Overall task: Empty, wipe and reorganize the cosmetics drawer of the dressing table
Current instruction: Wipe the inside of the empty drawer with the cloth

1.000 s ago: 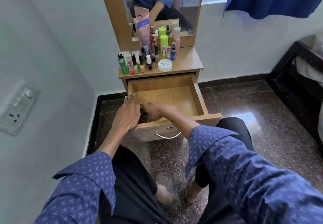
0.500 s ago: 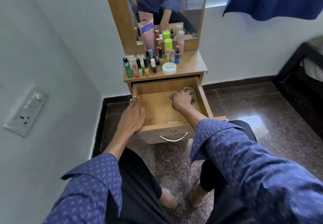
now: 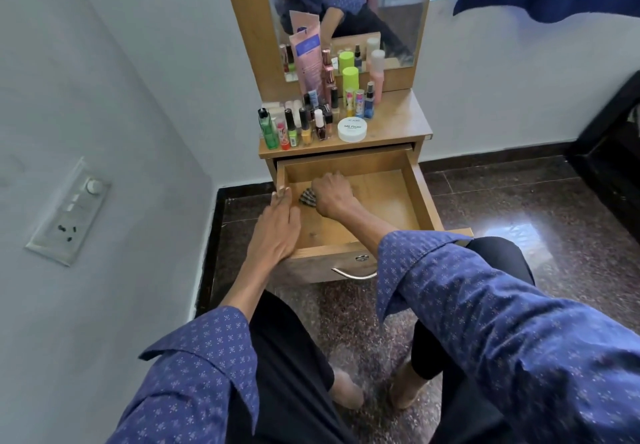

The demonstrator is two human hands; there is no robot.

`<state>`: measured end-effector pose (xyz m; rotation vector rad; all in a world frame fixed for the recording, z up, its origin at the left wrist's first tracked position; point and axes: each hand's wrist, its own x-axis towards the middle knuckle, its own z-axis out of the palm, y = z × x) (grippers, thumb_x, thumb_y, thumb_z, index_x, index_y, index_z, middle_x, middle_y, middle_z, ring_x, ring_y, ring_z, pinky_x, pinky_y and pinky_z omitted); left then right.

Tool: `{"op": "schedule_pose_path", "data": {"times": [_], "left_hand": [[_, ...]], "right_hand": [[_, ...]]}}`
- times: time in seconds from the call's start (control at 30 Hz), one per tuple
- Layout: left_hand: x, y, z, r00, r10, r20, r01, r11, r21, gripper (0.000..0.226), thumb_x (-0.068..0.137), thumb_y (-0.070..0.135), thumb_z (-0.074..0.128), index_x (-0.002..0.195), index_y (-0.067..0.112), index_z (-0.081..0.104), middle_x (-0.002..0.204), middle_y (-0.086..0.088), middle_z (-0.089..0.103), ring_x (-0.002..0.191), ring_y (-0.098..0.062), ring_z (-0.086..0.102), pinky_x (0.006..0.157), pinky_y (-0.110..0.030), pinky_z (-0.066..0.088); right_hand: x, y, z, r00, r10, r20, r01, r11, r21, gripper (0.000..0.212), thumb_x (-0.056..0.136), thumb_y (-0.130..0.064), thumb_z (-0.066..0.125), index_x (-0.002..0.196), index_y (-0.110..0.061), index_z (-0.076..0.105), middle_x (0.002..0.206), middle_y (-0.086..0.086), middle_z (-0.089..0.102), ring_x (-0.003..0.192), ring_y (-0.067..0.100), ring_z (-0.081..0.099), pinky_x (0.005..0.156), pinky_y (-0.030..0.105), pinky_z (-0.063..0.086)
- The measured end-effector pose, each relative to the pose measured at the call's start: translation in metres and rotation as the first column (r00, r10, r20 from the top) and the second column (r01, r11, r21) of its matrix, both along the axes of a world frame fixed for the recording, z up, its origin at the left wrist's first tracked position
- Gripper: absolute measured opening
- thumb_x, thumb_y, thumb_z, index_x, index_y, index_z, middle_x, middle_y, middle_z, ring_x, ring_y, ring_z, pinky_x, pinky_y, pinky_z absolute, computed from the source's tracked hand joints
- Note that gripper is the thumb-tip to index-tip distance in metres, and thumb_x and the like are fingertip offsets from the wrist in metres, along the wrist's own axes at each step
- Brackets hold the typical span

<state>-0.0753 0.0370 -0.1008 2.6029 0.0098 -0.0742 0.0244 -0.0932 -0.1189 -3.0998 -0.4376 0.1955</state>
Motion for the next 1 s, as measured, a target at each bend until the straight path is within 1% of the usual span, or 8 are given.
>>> {"op": "schedule_pose_path", "data": {"times": [0.1,0.23,0.4,0.53,0.6,0.67,0.8,1.0], "left_hand": [[0.001,0.001,-0.002,1.000,0.001,0.000,-0.001,1.000,-0.001,0.056,0.111,0.025,0.030,0.164,0.006,0.029,0.171,-0.013,0.025,0.158,-0.029,0.025,0.127,-0.043,0.022],[0.005,0.001,-0.003,1.000,0.002,-0.005,-0.002,1.000,0.001,0.056,0.111,0.025,0.030,0.164,0.008,0.028,0.172,-0.011,0.023,0.159,-0.026,0.021,0.128,-0.042,0.019],[0.002,-0.001,-0.001,1.000,0.000,-0.012,0.000,1.000,0.023,0.055,0.111,0.026,0.029,0.164,0.008,0.030,0.171,-0.012,0.024,0.156,-0.031,0.029,0.126,-0.048,0.026],[0.000,0.000,-0.001,1.000,-0.007,-0.003,0.007,0.999,0.034,0.056,0.111,0.026,0.028,0.163,0.007,0.030,0.171,-0.012,0.024,0.156,-0.033,0.029,0.125,-0.050,0.028],[-0.002,-0.001,-0.001,1.000,-0.012,0.003,0.012,0.999,0.032,0.057,0.111,0.026,0.027,0.164,0.006,0.028,0.172,-0.012,0.022,0.158,-0.031,0.023,0.126,-0.048,0.024],[-0.002,0.000,-0.002,1.000,-0.016,-0.001,0.016,0.999,0.044,0.057,0.111,0.027,0.026,0.164,0.006,0.026,0.172,-0.011,0.019,0.159,-0.030,0.020,0.127,-0.048,0.022],[-0.006,-0.003,0.001,0.999,-0.036,-0.017,0.037,0.998,0.056,0.058,0.112,0.029,0.025,0.165,0.006,0.021,0.173,-0.012,0.014,0.160,-0.028,0.015,0.127,-0.046,0.020],[0.001,-0.003,-0.003,0.999,-0.036,-0.026,0.038,0.996,0.086,0.066,0.112,0.045,0.024,0.167,0.007,0.015,0.174,-0.010,0.010,0.161,-0.027,0.013,0.127,-0.047,0.021]], "right_hand": [[0.002,0.008,-0.009,0.988,0.148,-0.033,-0.140,0.975,0.172,0.041,0.095,-0.011,0.063,0.135,-0.016,0.056,0.141,0.010,0.061,0.129,0.032,0.051,0.102,0.048,0.048],[0.006,0.005,-0.014,0.973,0.207,-0.102,-0.171,0.944,0.283,0.047,0.099,-0.019,0.058,0.145,-0.022,0.047,0.149,0.009,0.054,0.138,0.034,0.039,0.108,0.054,0.036],[0.018,0.001,-0.007,0.929,0.287,-0.234,-0.208,0.928,0.310,0.034,0.095,-0.039,0.064,0.127,-0.029,0.058,0.135,0.004,0.064,0.128,0.032,0.051,0.109,0.052,0.041],[-0.003,-0.002,-0.001,0.890,0.325,-0.318,-0.241,0.930,0.277,0.044,0.090,-0.018,0.070,0.133,-0.018,0.059,0.125,0.009,0.066,0.110,0.029,0.060,0.096,0.041,0.054],[-0.021,-0.013,0.003,0.843,0.357,-0.402,-0.252,0.923,0.291,0.036,0.088,-0.004,0.064,0.123,-0.013,0.064,0.118,0.014,0.069,0.099,0.031,0.067,0.084,0.042,0.062],[-0.035,-0.023,0.011,0.806,0.404,-0.433,-0.272,0.902,0.335,0.042,0.084,0.004,0.056,0.121,-0.014,0.066,0.114,0.014,0.071,0.096,0.034,0.069,0.078,0.043,0.063],[-0.047,-0.059,0.035,0.876,0.360,-0.320,-0.173,0.856,0.488,0.056,0.078,0.009,0.051,0.124,-0.016,0.071,0.114,0.003,0.069,0.100,0.024,0.066,0.080,0.036,0.062],[-0.027,-0.128,0.075,0.997,0.012,-0.070,0.039,0.728,0.685,0.049,0.082,0.007,0.062,0.119,-0.025,0.070,0.114,-0.006,0.066,0.103,0.015,0.067,0.071,0.026,0.063]]}}
